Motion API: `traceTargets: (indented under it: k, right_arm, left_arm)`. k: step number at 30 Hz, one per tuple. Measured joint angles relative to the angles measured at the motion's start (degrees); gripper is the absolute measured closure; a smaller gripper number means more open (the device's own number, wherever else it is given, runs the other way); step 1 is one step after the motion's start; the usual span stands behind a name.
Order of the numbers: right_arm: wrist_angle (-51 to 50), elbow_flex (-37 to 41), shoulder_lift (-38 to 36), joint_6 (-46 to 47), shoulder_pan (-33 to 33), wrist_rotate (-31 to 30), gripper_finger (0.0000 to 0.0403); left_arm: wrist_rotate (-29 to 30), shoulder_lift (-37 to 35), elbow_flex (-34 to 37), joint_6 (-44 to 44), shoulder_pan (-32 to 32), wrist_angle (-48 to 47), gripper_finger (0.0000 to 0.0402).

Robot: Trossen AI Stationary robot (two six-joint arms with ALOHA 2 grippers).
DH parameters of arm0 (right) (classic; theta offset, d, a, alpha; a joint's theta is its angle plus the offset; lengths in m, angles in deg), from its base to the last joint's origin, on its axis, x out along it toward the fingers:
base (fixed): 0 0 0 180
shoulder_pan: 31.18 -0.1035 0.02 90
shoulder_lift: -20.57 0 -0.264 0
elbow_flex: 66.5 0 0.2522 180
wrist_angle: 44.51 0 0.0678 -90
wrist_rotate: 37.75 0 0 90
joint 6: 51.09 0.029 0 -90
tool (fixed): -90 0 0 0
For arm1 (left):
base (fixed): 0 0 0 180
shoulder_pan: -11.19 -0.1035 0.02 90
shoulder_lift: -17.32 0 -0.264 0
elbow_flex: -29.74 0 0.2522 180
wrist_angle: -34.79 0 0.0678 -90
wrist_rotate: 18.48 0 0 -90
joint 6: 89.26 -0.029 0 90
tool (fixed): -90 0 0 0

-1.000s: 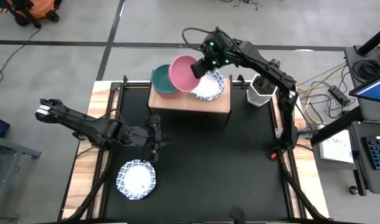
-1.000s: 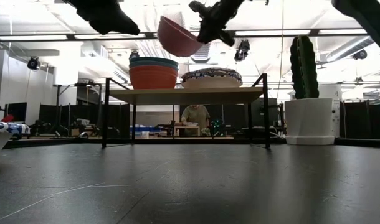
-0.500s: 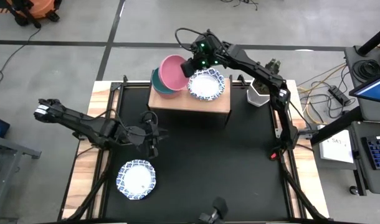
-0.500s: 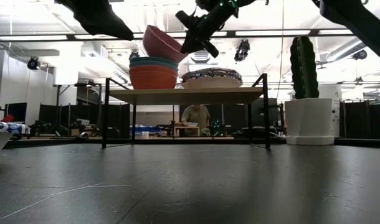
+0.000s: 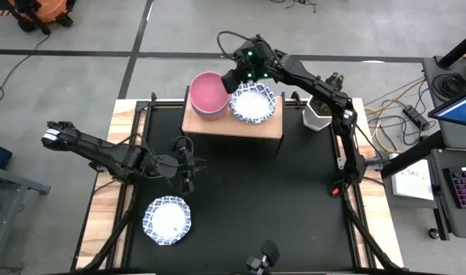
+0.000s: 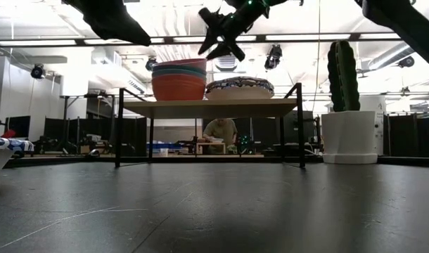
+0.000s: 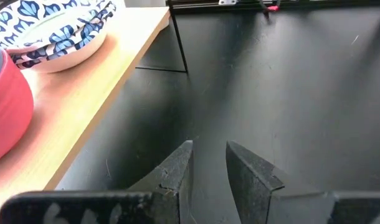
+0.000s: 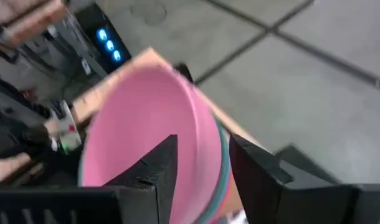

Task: Place and stack bowls onto a shelf
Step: Stack the pink bowl on top of the green bowl on the shelf, then stack the white bowl on top of the white bowl on the shelf

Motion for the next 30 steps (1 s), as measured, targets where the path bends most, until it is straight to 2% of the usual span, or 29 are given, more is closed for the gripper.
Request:
traceTargets:
  k: [3,8,18,25,30]
  right_arm:
    - [3.7,0.0,-0.5,-0.3,0.0,-1.0,0.0270]
    - [9.2,1.8,0.0,-1.4,-0.4,-1.6,0.0299]
    - [14.3,11.0,0.0,-2.8,-0.7,-1.6,0.0353]
    - [15.8,11.0,-1.4,-3.7,-0.8,-1.5,0.0358]
    - [14.6,11.0,-4.9,-6.2,-1.1,-1.0,0.0360]
  left_arm:
    - [0.0,0.0,0.0,0.0,0.0,0.0,0.0324]
    - [0.0,0.0,0.0,-0.2,0.0,0.0,0.0324]
    - [0.0,0.0,0.0,-0.2,0.0,-0.4,0.0324]
    - [0.0,0.0,0.0,-0.2,0.0,-0.3,0.0324]
    - [0.0,0.0,0.0,-0.2,0.0,-0.1,0.0324]
